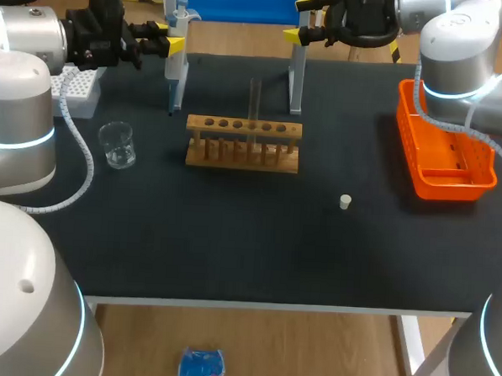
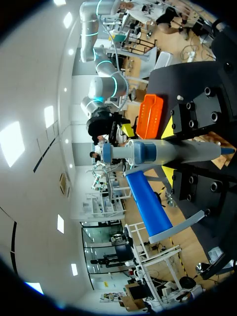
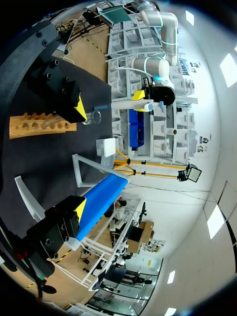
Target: Invert the test tube, pick up the pipette, mount the tip to pipette, aspirate from beaker and dispense into the tube, eject the tip, return the pipette, and cap with the stopper.
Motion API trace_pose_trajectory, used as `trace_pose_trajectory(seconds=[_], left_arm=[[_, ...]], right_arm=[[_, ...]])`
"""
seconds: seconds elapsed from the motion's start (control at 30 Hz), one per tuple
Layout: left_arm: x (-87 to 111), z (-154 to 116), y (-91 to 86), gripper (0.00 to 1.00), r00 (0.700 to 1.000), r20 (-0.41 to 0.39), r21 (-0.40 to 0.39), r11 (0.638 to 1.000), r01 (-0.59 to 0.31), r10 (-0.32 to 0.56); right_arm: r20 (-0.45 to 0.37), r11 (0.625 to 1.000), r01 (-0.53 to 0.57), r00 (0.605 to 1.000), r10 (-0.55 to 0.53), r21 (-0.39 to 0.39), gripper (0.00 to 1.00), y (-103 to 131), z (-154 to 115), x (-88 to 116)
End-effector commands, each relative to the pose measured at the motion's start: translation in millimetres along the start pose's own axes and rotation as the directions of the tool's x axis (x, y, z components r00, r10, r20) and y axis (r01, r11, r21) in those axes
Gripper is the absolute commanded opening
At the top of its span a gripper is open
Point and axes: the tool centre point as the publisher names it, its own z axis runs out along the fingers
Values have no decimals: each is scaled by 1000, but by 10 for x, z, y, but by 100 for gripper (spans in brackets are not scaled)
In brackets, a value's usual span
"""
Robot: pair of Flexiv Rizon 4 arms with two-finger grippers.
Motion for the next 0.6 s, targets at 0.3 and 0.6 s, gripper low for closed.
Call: trace_pose_trajectory(seconds=[0.3, 0.6], left_arm=[[-279, 158, -13, 0, 996, 83, -18, 1000, -16, 17], [-711, 380, -41, 0, 983, 183, -38, 999, 14, -7]], right_arm=[[-1, 1000, 0, 1000, 0, 3, 100, 5, -8, -1], [-1, 1000, 0, 1000, 0, 3, 100, 5, -8, -1]])
